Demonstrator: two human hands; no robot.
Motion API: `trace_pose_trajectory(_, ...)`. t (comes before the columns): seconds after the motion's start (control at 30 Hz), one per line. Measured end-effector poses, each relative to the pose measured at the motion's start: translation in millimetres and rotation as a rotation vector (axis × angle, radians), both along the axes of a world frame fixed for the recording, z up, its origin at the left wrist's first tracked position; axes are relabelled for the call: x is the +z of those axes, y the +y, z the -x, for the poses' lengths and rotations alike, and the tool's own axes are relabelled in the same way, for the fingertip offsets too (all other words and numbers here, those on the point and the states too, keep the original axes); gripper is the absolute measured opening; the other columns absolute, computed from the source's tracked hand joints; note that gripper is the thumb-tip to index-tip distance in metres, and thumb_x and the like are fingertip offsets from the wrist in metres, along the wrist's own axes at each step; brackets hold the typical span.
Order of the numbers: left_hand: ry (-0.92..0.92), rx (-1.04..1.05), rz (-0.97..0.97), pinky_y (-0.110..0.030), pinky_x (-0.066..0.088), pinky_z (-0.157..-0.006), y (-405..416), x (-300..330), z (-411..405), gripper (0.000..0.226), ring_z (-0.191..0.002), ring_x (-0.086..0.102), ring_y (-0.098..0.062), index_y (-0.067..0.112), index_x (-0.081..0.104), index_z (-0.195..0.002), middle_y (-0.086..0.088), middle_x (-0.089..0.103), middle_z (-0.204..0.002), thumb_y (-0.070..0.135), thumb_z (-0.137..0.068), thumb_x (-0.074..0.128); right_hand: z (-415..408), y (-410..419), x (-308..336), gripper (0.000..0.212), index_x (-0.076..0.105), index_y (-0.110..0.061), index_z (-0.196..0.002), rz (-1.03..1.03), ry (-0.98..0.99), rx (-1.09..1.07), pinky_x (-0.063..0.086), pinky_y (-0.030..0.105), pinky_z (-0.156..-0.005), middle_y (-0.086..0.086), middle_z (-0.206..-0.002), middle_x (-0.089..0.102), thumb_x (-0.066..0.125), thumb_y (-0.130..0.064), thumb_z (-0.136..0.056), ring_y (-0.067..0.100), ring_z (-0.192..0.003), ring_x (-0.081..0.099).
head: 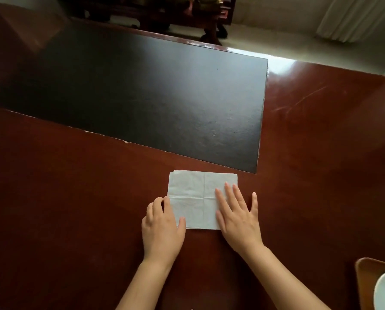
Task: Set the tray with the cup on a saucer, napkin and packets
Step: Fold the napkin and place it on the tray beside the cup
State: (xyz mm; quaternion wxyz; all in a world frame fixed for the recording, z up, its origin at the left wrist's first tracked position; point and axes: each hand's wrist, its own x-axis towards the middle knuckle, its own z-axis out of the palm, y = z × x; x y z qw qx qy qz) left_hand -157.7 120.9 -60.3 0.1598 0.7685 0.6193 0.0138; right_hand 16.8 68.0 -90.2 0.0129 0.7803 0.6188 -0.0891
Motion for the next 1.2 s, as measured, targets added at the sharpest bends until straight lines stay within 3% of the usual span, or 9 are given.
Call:
trace_pose_trajectory(0.17, -0.059, 0.124, 0.016, -0.034, 0.049, -0.079, 0.5, 2.1, -6.5, 0.049, -0.111, 0.049, -0.026, 0.008, 0.048, -0.125, -0.010, 0.050, -0.122, 0.034, -0.085, 0.061, 0.5, -1.4, -10.3, 0.055, 0.015, -0.027, -0.145, -0.041, 0.026, -0.029, -0.005, 0.058, -0.110, 0.003, -0.154, 0.013, 0.017, -0.043, -0.093, 0.023, -0.143, 0.008)
trace_pose_trajectory(0.4, -0.096, 0.242, 0.053, -0.039, 0.046, -0.079, 7.3, 2.9, -12.6, 0.035, -0.098, 0.058, -0.029, 0.008, 0.054, -0.107, -0.010, 0.061, -0.103, 0.028, -0.081, 0.068, 0.8, -1.8, -12.8, 0.055, 0.003, -0.030, -0.144, -0.021, 0.039, -0.038, -0.018, 0.058, -0.107, -0.001, -0.155, 0.000, 0.009, -0.046, -0.091, 0.019, -0.142, -0.007)
trace_pose_trajectory(0.63, -0.260, 0.327, 0.058, -0.031, 0.035, -0.067, 9.5, -2.7, -13.0, 0.009, -0.092, 0.050, -0.026, 0.006, 0.063, -0.083, -0.001, 0.047, -0.088, 0.011, -0.077, 0.066, -4.2, -1.9, 4.0, 0.049, 0.040, -0.022, -0.137, -0.143, 0.082, -0.026, 0.007, 0.064, -0.106, 0.007, -0.147, 0.039, 0.027, -0.036, -0.091, 0.025, -0.139, 0.027)
trace_pose_trajectory(0.7, -0.360, 0.347, 0.019, -0.029, 0.034, -0.068, 7.8, -4.5, -11.5, 0.006, -0.088, 0.048, -0.022, 0.005, 0.064, -0.082, 0.000, 0.050, -0.087, 0.008, -0.078, 0.066, -7.3, -6.7, 3.9, 0.042, 0.048, -0.020, -0.131, -0.190, 0.072, 0.013, 0.012, 0.064, -0.106, 0.007, -0.143, 0.046, 0.035, -0.029, -0.093, 0.026, -0.137, 0.032)
trace_pose_trajectory(0.83, -0.604, 0.425, 0.027, -0.021, 0.037, -0.055, 4.1, 3.7, -11.6, 0.007, -0.073, 0.057, -0.017, 0.014, 0.061, -0.076, 0.001, 0.061, -0.079, 0.010, -0.082, 0.063, -8.9, -15.2, -3.4, 0.041, 0.050, -0.018, -0.130, -0.182, 0.054, 0.064, 0.016, 0.067, -0.104, 0.006, -0.139, 0.051, 0.055, -0.020, -0.089, 0.028, -0.133, 0.038)
trace_pose_trajectory(1.0, -0.770, 0.169, 0.096, -0.011, 0.047, -0.068, -5.1, 16.7, -31.1, 0.003, -0.082, 0.062, -0.003, 0.021, 0.063, -0.086, 0.011, 0.067, -0.085, 0.020, -0.084, 0.066, -7.5, -15.2, -2.7, 0.047, 0.047, -0.018, -0.133, -0.130, 0.080, 0.056, 0.016, 0.066, -0.104, 0.005, -0.142, 0.047, 0.031, -0.025, -0.090, 0.026, -0.134, 0.037)
trace_pose_trajectory(1.07, -0.821, 0.022, 0.170, -0.013, 0.046, -0.083, -10.7, 17.4, -37.6, 0.026, -0.099, 0.060, 0.000, 0.024, 0.062, -0.103, 0.013, 0.067, -0.103, 0.044, -0.087, 0.057, -9.3, -17.4, -2.3, 0.047, 0.047, -0.015, -0.133, -0.193, 0.129, 0.010, 0.015, 0.065, -0.105, 0.006, -0.142, 0.047, 0.031, -0.025, -0.090, 0.025, -0.135, 0.036)
trace_pose_trajectory(1.13, -0.881, 0.017, 0.156, -0.013, 0.041, -0.095, -11.7, 14.4, -38.4, 0.054, -0.116, 0.051, 0.003, 0.026, 0.053, -0.123, 0.013, 0.059, -0.124, 0.063, -0.087, 0.034, -14.5, -21.6, -1.6, 0.047, 0.047, -0.012, -0.133, -0.322, 0.231, -0.161, 0.013, 0.061, -0.109, 0.005, -0.142, 0.046, 0.029, -0.026, -0.091, 0.020, -0.136, 0.034)
trace_pose_trajectory(1.2, -0.806, 0.043, 0.032, -0.023, 0.034, -0.105, -6.1, 6.4, -36.1, 0.058, -0.131, 0.039, -0.003, 0.027, 0.040, -0.137, 0.010, 0.044, -0.140, 0.058, -0.091, 0.024, -22.6, -25.8, 0.5, 0.048, 0.046, -0.012, -0.134, -0.451, 0.374, -0.363, 0.010, 0.057, -0.113, 0.005, -0.143, 0.044, 0.027, -0.027, -0.092, 0.016, -0.137, 0.030)
